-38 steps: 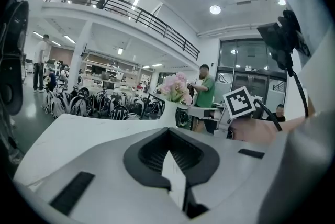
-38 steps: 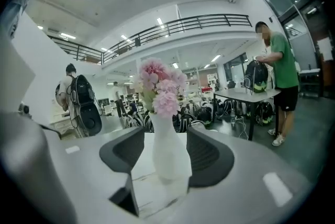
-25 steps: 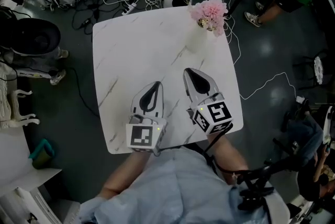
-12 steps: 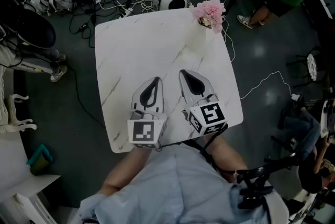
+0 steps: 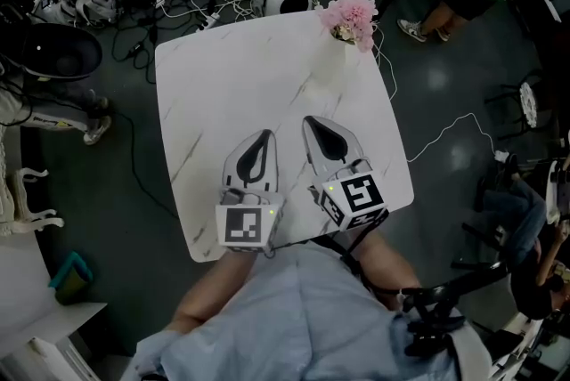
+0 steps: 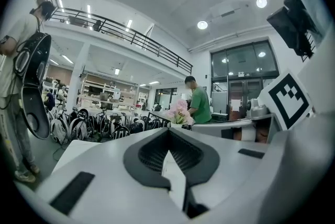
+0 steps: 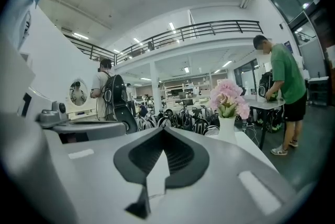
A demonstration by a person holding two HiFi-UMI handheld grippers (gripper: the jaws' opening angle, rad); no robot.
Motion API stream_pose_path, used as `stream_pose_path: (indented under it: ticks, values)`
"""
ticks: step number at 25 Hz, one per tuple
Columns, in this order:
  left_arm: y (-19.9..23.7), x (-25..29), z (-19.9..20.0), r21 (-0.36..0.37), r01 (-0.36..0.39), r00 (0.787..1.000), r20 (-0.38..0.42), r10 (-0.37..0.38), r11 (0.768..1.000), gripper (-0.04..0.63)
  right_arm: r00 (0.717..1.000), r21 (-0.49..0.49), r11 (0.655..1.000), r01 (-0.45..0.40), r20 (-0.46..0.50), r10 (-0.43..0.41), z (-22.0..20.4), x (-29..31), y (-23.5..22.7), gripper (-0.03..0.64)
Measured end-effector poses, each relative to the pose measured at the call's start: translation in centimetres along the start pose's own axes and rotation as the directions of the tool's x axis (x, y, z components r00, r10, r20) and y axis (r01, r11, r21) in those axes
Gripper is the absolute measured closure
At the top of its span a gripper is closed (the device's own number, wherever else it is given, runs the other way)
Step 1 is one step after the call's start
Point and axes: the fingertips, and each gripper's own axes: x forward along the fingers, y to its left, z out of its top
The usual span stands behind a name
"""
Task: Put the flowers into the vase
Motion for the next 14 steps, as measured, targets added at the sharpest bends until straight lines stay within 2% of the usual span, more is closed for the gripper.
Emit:
stream_pose_path:
  ticks: [5, 10, 14]
  values:
    - [-0.14, 0.29, 0.3, -0.016, 0.005, 1.0, 0.018, -0.004, 1.0, 0.591, 1.0, 0.003, 1.0, -0.003, 0.003, 0.003, -0.12, 0.04, -0.08, 0.617]
    - [-0.12, 0.36, -0.17, -0.006, 0.003, 1.0, -0.007, -0.003, 1.0, 0.591, 1.0, 0.004, 1.0, -0.002, 0.007, 0.002, 0.06, 0.15, -0.38, 0.617]
    - [-0.26, 0.74, 0.05, 0.003, 0.012, 1.0, 0.011, -0.012, 1.0, 0.591, 1.0, 0.013, 1.0, 0.016, 0.005, -0.016, 0.02, 0.13, -0.92, 0.617]
